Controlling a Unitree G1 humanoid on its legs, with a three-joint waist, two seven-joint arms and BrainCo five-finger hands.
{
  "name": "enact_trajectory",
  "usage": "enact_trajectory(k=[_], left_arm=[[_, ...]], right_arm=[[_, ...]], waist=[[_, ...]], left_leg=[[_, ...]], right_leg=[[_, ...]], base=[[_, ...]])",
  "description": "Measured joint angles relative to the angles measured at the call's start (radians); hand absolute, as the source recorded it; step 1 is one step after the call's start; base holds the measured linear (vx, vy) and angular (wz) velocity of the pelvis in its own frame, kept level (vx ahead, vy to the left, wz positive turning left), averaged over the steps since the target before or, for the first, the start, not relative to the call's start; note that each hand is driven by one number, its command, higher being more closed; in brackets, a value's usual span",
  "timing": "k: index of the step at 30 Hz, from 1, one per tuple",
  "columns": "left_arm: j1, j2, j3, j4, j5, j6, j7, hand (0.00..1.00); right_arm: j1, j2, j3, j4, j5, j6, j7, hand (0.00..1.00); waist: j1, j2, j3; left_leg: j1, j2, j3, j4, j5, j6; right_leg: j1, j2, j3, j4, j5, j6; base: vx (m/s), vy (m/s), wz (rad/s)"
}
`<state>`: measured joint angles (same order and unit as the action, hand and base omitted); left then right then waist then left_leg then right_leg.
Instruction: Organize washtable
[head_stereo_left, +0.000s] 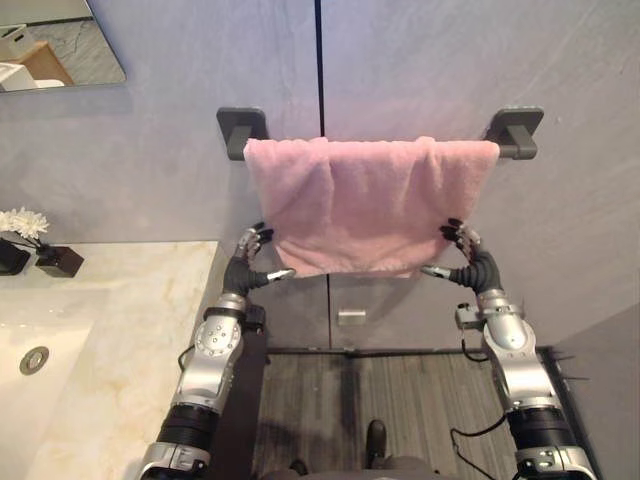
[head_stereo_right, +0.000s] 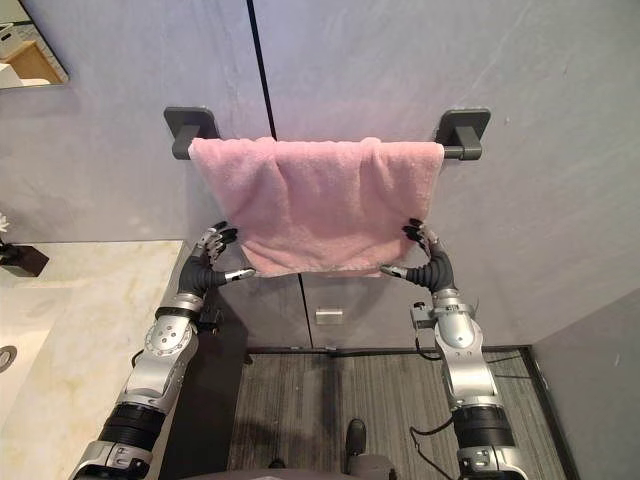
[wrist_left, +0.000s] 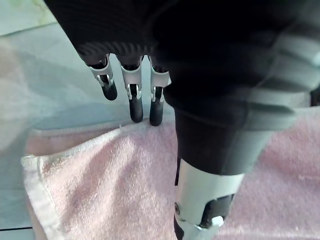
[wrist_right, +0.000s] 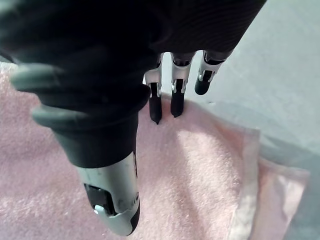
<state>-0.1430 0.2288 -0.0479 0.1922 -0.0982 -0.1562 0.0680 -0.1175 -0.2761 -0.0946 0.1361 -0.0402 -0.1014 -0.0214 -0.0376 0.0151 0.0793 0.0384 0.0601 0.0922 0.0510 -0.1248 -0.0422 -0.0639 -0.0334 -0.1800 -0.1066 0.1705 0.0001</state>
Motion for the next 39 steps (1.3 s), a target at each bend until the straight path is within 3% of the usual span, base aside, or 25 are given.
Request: enact_trajectory(k=[11, 15, 20, 31, 36, 39], left_arm=[[0.225, -0.106, 0.177, -0.086, 0.025, -0.001, 0.003, 0.00], [0.324, -0.108, 0.178, -0.080, -0.010, 0.000, -0.029, 0.00], [0.365, -0.107, 0.167, 0.046, 0.000, 0.012, -0.089, 0.00], [0.369, -0.104, 0.173, 0.490, 0.161, 0.054, -0.085, 0.00], [0.372, -0.108, 0.173, 0.527, 0.184, 0.063, -0.085, 0.00], [0.363, -0.107, 0.182, 0.530, 0.188, 0.060, -0.071, 0.00]], right_arm=[[0.234, 0.112, -0.245, -0.086, -0.012, 0.000, -0.023, 0.00], [0.287, 0.121, -0.261, -0.064, -0.023, 0.001, -0.019, 0.00], [0.301, 0.124, -0.255, 0.109, -0.051, 0.003, -0.010, 0.00], [0.307, 0.134, -0.201, 0.500, -0.090, 0.022, 0.005, 0.00], [0.322, 0.134, -0.200, 0.557, -0.107, 0.023, 0.005, 0.00], [0.300, 0.133, -0.174, 0.589, -0.120, 0.023, 0.002, 0.00]], waist=[[-0.003, -0.006, 0.004], [-0.004, -0.007, 0.004], [-0.002, -0.008, 0.005], [-0.003, -0.017, 0.015], [-0.003, -0.020, 0.018], [0.002, -0.025, 0.053]], left_leg=[[0.010, 0.005, 0.015, -0.001, -0.001, 0.000], [0.019, 0.008, 0.019, -0.010, -0.002, -0.001], [0.028, 0.010, 0.016, -0.018, -0.002, -0.002], [0.102, 0.013, 0.001, -0.050, 0.001, -0.007], [0.127, 0.013, 0.003, -0.051, -0.005, -0.009], [0.109, 0.013, 0.025, -0.028, -0.014, -0.008]], right_leg=[[0.005, 0.006, 0.008, 0.000, -0.002, 0.002], [0.006, 0.010, 0.015, 0.000, -0.004, 0.005], [0.012, 0.012, 0.012, 0.000, -0.016, 0.013], [0.076, 0.014, -0.009, 0.000, -0.039, 0.019], [0.098, 0.014, -0.008, 0.002, -0.042, 0.020], [0.086, 0.013, 0.000, 0.006, -0.042, 0.021]], base=[[0.00, 0.005, -0.01], [0.00, 0.002, -0.04], [0.00, 0.005, 0.00], [0.04, 0.034, 0.05], [0.03, 0.040, -0.01], [-0.06, 0.015, -0.13]])
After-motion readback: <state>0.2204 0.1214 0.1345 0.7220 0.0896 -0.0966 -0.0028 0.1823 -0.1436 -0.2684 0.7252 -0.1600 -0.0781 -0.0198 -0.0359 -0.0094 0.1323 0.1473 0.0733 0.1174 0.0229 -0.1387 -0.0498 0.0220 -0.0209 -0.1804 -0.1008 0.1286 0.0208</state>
